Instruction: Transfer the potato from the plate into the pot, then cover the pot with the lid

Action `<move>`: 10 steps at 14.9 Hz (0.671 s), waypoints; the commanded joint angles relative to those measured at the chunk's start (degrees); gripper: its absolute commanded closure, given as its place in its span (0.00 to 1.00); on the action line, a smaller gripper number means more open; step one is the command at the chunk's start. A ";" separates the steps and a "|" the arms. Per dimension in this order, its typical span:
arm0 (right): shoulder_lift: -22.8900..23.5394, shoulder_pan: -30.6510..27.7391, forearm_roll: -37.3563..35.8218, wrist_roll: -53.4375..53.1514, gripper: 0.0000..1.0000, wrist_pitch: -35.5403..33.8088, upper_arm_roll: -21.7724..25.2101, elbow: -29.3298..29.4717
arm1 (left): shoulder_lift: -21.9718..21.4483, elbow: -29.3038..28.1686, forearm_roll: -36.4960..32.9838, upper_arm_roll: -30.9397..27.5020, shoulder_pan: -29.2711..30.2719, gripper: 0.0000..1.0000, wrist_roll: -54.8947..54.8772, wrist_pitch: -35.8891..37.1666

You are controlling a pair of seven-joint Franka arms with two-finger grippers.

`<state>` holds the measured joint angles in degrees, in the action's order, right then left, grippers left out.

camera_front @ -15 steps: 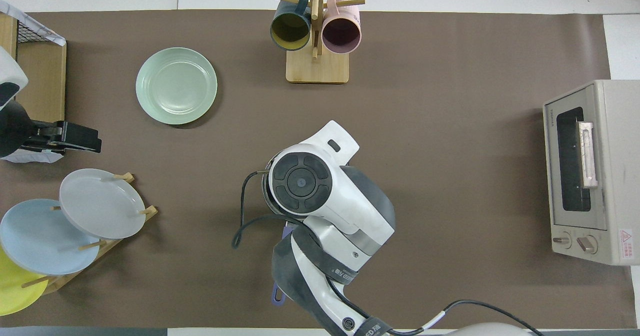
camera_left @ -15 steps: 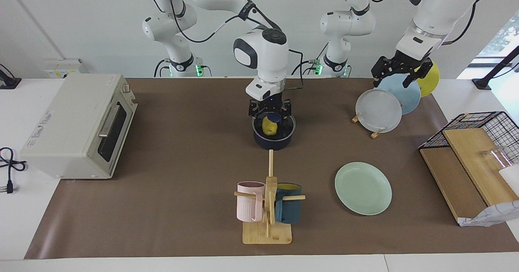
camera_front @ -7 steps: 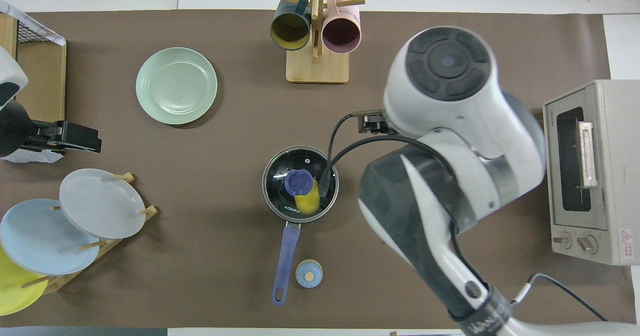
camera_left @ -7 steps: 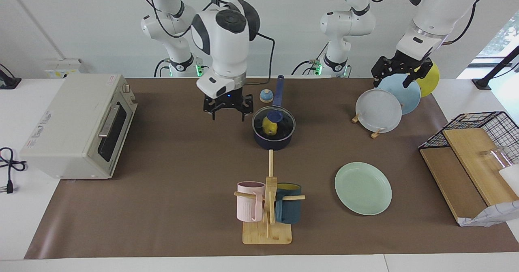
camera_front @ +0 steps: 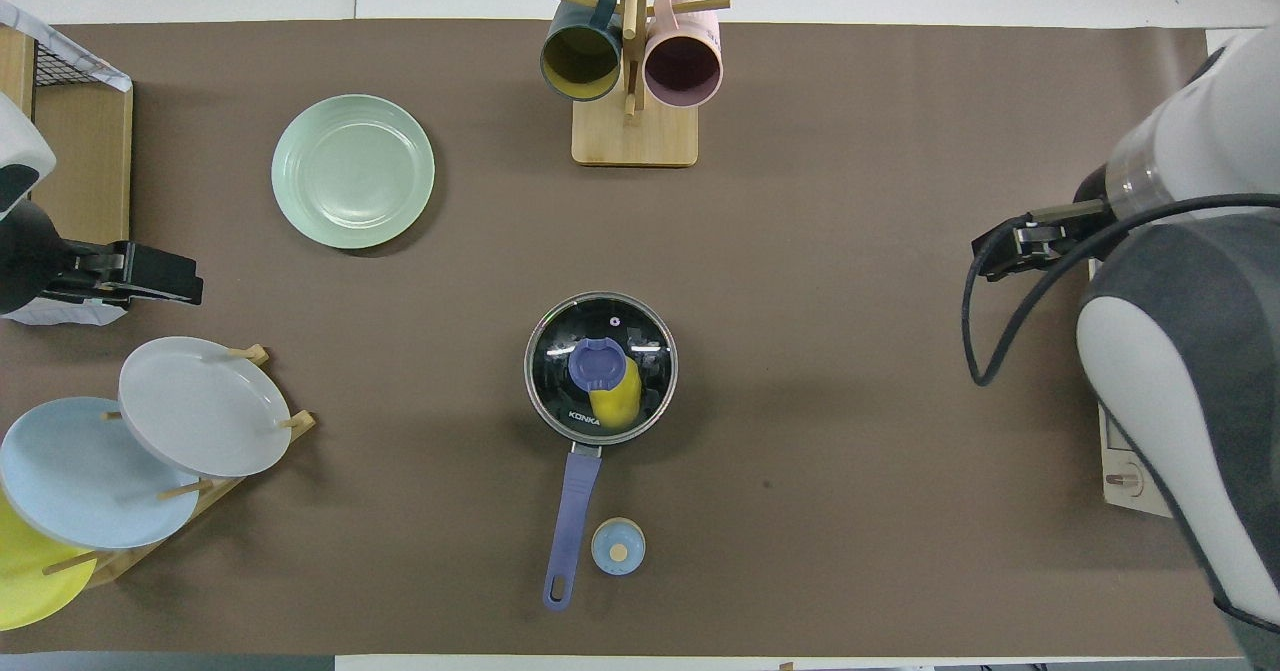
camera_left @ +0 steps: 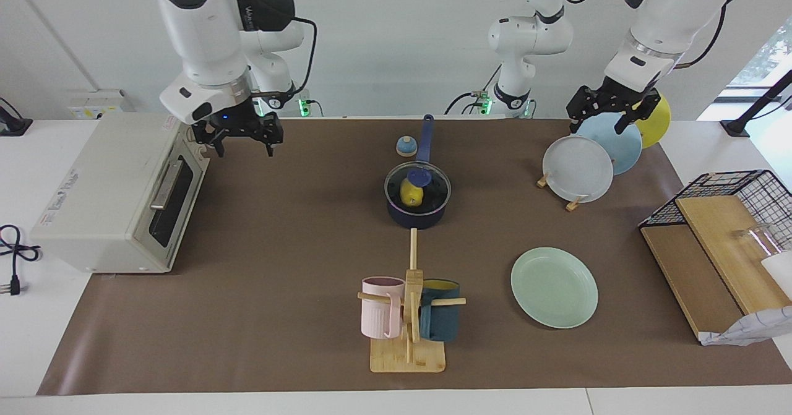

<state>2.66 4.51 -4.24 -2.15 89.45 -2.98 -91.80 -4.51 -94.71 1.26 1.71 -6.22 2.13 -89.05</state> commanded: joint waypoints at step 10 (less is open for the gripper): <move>-5.29 -3.02 1.86 6.98 0.00 2.56 3.51 -6.89 | -0.32 -0.04 -0.38 0.57 0.86 0.00 0.24 0.19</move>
<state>0.17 1.32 -3.34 2.89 90.05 -0.50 -94.98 -4.51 -94.71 1.26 1.71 -6.22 2.13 -89.05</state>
